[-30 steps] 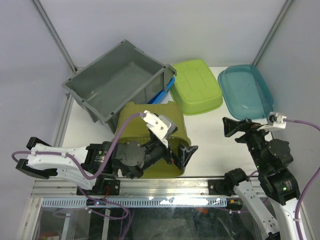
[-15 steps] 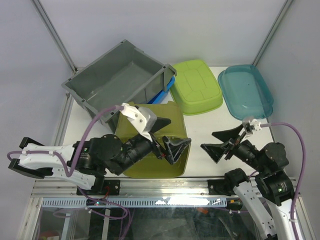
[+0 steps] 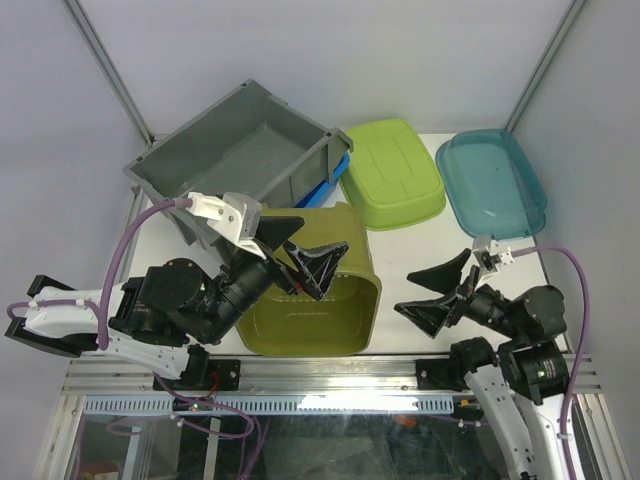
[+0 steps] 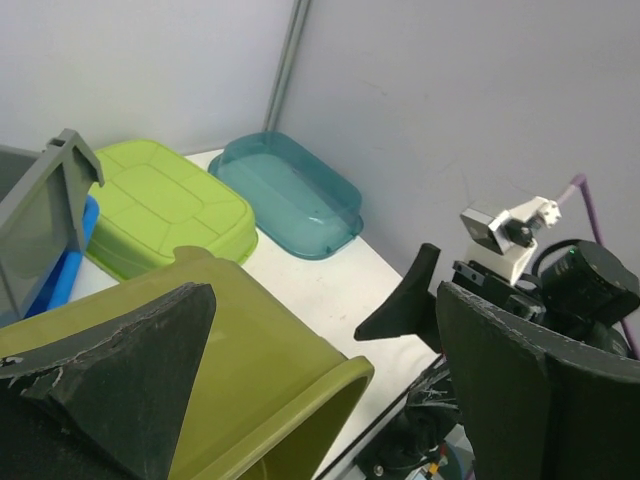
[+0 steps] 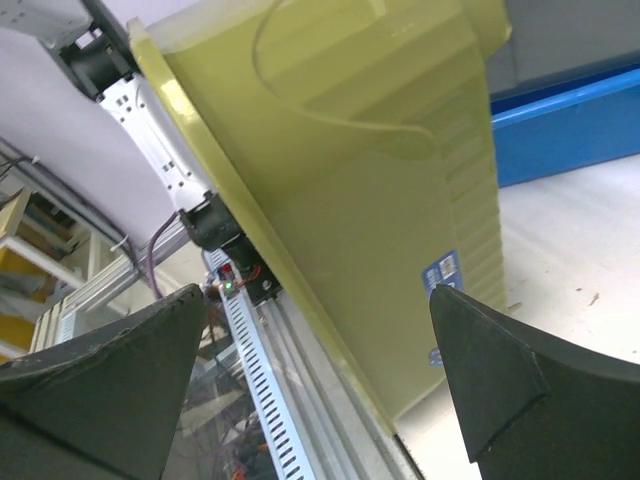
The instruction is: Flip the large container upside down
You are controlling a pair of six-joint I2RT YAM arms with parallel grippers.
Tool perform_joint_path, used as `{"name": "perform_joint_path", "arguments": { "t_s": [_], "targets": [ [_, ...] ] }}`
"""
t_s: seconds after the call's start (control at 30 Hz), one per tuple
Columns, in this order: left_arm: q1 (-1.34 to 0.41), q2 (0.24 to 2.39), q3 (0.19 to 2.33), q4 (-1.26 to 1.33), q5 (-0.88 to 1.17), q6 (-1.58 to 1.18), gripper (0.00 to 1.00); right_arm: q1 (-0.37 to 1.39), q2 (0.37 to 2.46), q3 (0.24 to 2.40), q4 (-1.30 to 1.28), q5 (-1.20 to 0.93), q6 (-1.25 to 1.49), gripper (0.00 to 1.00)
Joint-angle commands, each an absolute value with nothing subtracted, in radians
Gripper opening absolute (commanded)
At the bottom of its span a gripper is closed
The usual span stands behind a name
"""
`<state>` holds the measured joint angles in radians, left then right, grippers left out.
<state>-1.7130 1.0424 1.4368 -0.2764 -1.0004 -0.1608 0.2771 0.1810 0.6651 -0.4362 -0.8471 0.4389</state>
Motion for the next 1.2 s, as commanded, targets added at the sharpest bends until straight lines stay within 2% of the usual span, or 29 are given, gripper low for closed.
{"name": "perform_joint_path", "arguments": {
  "t_s": [0.0, 0.23, 0.8, 1.17],
  "targets": [
    [-1.816, 1.036, 1.428, -0.237, -1.06, -0.138, 0.99, 0.176, 0.127, 0.673, -0.32, -0.878, 0.493, 0.99],
    [-1.815, 1.046, 1.428, -0.208, -1.088, -0.111, 0.99, 0.118, 0.094, 0.673, -0.312, -0.808, 0.504, 1.0],
    [-1.81, 1.058, 1.414, -0.196, -1.101, -0.118, 0.99, 0.192, 0.182, 0.672, -0.262, -1.045, 0.541, 0.99],
    [-1.807, 1.041, 1.395, -0.177, -1.111, -0.096, 0.99, 0.205, 0.26, 0.752, -0.377, -0.948, 0.414, 0.99]
  ]
}}
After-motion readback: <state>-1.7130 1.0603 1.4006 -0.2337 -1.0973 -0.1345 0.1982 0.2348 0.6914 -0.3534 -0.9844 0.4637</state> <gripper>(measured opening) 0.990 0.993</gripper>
